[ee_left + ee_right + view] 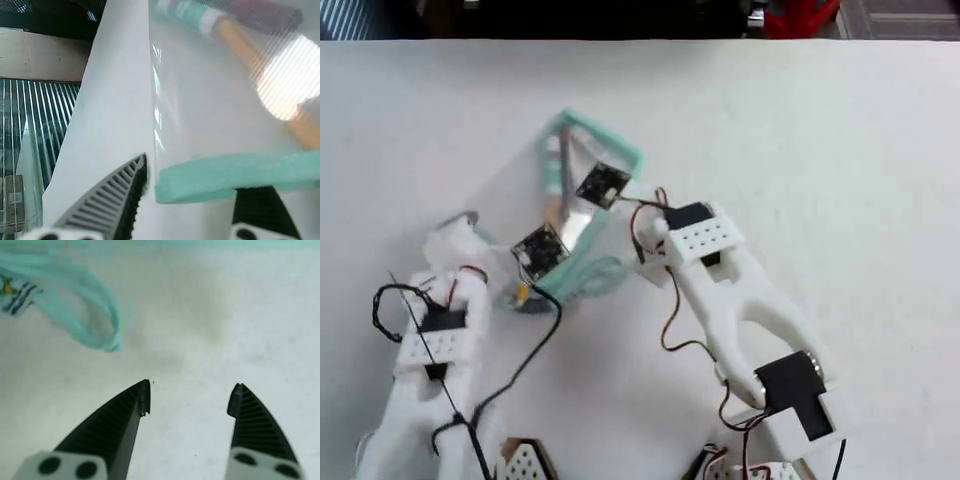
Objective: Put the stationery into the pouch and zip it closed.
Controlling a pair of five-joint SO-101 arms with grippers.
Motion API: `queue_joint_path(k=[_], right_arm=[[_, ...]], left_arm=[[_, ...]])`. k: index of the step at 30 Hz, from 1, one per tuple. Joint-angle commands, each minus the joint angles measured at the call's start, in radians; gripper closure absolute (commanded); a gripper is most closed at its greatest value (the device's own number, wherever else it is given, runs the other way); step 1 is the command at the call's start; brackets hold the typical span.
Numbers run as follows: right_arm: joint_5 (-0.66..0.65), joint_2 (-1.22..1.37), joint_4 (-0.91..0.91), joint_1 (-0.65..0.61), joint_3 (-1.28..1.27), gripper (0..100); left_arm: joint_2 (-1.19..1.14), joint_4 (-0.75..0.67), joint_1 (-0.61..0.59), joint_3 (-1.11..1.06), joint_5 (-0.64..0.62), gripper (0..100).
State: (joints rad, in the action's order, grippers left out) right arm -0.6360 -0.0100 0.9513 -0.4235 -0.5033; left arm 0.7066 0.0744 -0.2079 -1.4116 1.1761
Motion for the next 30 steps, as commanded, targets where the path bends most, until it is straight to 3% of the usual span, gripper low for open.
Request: queue_joint_path(k=[1,6,14,17,24,28,30], right_arm=[[0.044,-0.051,-0.044,0.045,0.012,74.0],[0.101,-0.05,-0.105,0.111,0.012,74.0],[0.199,-0.042,-0.176,0.166,0.006,74.0],[0.198,-0.042,-0.174,0.168,0.005,74.0],[0.209,-0.042,-0.2,0.203,0.005,74.1],[0.319,-0.042,-0.239,0.265,0.005,74.1],[0.37,-0.042,-0.266,0.302,0.005,74.1]], left_arm=[[0.108,-0.029,0.11,-0.043,-0.081,73],[0.2,-0.029,0.329,-0.117,-0.178,83],[0.341,-0.028,0.446,-0.124,-0.275,96],[0.341,-0.026,0.475,-0.127,-0.275,98],[0.341,0.137,0.492,-0.044,-0.282,98],[0.348,0.244,0.456,0.08,-0.296,98],[0.348,0.278,0.424,0.169,-0.362,98]])
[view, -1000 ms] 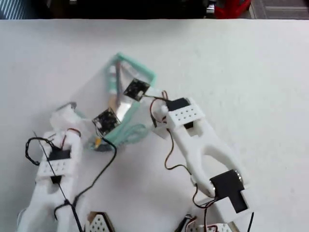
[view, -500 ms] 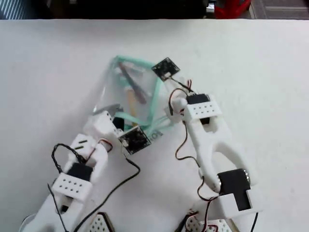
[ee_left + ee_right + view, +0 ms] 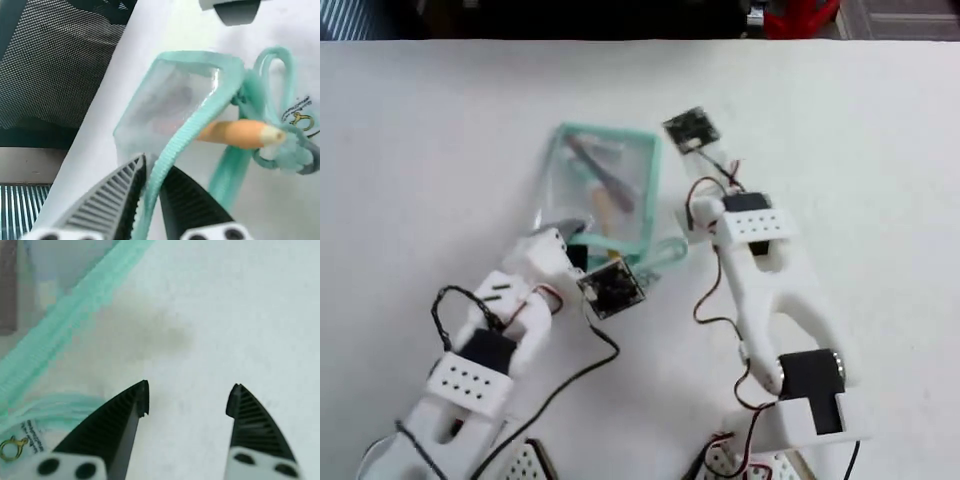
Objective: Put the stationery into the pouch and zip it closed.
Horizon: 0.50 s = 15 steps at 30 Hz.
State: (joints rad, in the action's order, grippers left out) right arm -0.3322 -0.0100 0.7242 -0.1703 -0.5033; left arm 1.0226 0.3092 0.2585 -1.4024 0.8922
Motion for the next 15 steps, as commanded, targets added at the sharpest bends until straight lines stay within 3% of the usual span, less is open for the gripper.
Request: queue_joint_path(k=[1,6,12,15], right_arm=[[0.089,-0.042,-0.054,0.065,0.005,74.1],[0.146,-0.041,-0.073,0.09,0.005,74.1],[0.146,-0.041,-0.071,0.085,0.003,74.1],[0.147,-0.041,-0.071,0.091,0.003,74.1]], left_arm=[[0.033,0.054,-0.061,0.21,-0.132,98],[0.053,0.199,-0.082,0.496,-0.365,98],[0.231,0.522,0.058,0.848,-0.387,98],[0.199,0.621,0.136,0.842,-0.354,98]])
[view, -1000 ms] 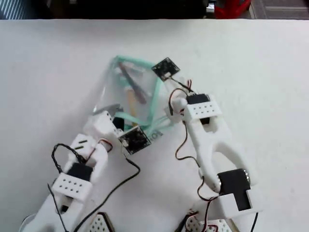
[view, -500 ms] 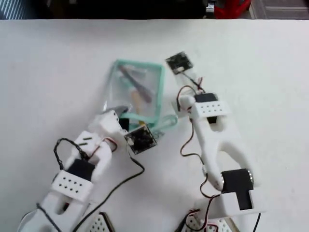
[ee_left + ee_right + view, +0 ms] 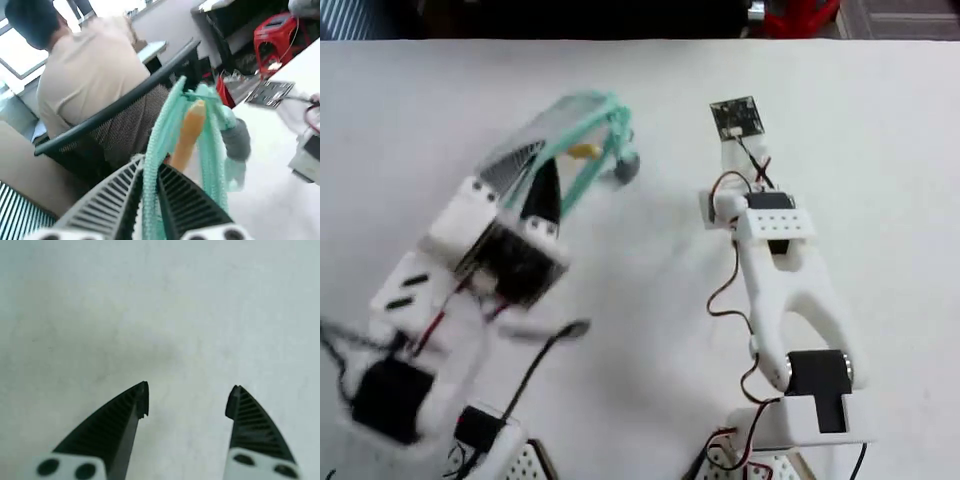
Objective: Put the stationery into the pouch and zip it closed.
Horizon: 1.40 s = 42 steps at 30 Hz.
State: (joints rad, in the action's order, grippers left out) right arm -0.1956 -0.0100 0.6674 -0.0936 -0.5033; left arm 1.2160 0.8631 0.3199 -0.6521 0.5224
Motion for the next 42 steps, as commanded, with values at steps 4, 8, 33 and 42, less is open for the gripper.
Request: queue_joint_path(k=[4,8,33,42], right_arm=[[0.011,-0.041,-0.015,0.013,0.003,74.1],[0.012,-0.041,-0.013,0.012,0.0,74.1],[0.012,-0.047,-0.077,0.002,-0.057,74.1],[0.012,-0.05,-0.077,-0.001,-0.06,74.1]], left_arm=[[-0.05,0.14,-0.044,0.264,-0.097,98],[-0.16,0.264,0.071,0.301,-0.19,98],[-0.812,0.792,-0.024,0.968,-0.408,98],[-0.903,0.825,-0.039,0.956,-0.456,98]])
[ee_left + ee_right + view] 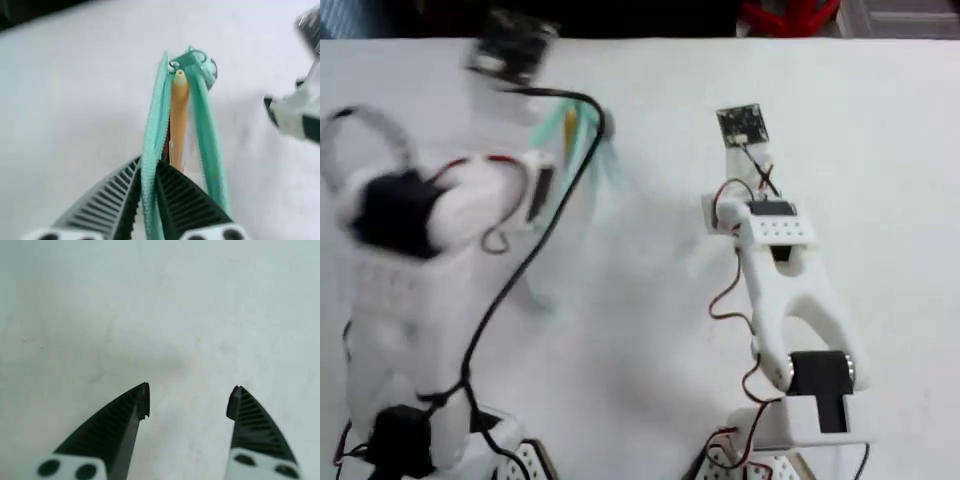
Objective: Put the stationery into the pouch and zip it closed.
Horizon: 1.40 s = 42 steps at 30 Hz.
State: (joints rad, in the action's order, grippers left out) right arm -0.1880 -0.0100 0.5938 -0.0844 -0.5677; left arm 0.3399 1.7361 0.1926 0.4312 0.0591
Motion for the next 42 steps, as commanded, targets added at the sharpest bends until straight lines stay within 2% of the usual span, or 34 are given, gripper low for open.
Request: queue_joint_path(k=[1,6,8,11,14,18,21,24,27,29,31,33,36,39,42], right_arm=[[0.005,-0.048,-0.004,-0.01,0.006,74.1],[0.005,-0.054,0.001,-0.008,0.006,74.1],[0.005,-0.053,-0.002,-0.008,0.006,74.1],[0.005,-0.051,-0.002,-0.008,0.006,74.1],[0.005,-0.048,-0.004,-0.008,0.006,74.1],[0.005,-0.053,-0.002,-0.012,0.005,74.1],[0.005,-0.053,-0.004,-0.008,0.006,74.1],[0.005,-0.053,-0.004,-0.005,0.006,74.1],[0.005,-0.053,-0.004,-0.004,0.006,74.1],[0.005,-0.053,-0.004,-0.004,0.006,74.1],[0.005,-0.053,-0.004,-0.004,0.006,74.1],[0.005,-0.053,-0.004,-0.007,0.006,74.1],[0.005,-0.053,-0.004,-0.01,0.006,74.1],[0.005,-0.053,-0.004,-0.01,0.006,74.1],[0.005,-0.053,-0.004,-0.007,0.006,74.1]], left_arm=[[-0.039,-0.078,0.091,-0.178,0.023,98],[0.05,-0.08,-0.022,-0.012,-0.002,98],[0.071,-0.055,-0.004,-0.008,-0.003,98],[0.056,-0.06,0.094,-0.167,0.021,98],[0.028,-0.161,0.079,-0.308,0.02,98],[0.166,-0.153,-0.012,-0.149,-0.048,98],[0.311,-0.158,0.035,-0.095,-0.08,98],[0.354,-0.206,0.159,-0.247,-0.087,98],[0.298,-0.377,0.143,-0.56,-0.069,98],[0.228,-0.512,0.114,-0.758,0.005,98],[0.171,-0.571,0.101,-0.842,0.054,98],[0.176,-0.546,0.061,-0.786,0.046,98],[0.275,-0.427,0.033,-0.545,-0.014,98],[0.41,-0.356,0.079,-0.328,-0.028,98],[0.515,-0.353,0.142,-0.293,-0.029,98]])
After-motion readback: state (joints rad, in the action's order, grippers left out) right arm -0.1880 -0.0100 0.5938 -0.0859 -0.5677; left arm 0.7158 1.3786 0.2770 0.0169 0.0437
